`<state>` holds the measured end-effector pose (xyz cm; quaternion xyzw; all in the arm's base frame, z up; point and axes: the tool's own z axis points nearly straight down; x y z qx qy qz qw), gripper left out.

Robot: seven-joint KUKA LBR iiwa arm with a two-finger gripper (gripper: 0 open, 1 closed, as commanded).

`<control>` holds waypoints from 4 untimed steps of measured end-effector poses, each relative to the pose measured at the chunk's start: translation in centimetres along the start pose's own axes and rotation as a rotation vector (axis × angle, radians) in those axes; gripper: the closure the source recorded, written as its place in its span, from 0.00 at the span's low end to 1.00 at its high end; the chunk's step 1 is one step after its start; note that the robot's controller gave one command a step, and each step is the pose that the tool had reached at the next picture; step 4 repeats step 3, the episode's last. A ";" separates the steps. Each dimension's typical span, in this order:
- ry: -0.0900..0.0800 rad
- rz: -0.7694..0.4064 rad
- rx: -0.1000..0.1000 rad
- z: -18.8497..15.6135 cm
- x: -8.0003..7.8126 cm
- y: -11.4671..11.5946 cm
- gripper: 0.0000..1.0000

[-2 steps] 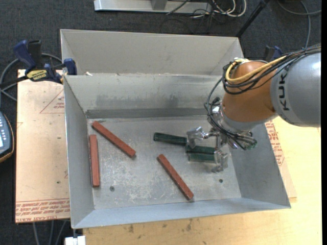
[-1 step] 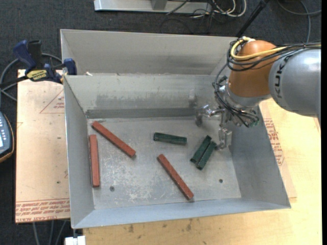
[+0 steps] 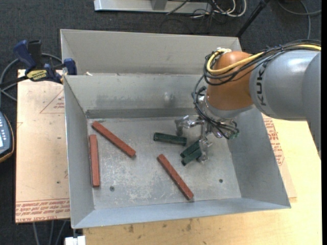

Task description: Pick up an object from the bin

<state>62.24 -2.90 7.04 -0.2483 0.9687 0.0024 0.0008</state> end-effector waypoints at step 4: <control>-0.003 -0.512 0.008 -19.5 4.1 1.1 1.00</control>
Offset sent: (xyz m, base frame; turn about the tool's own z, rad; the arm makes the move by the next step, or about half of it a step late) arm 0.0000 0.0000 0.0000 0.0000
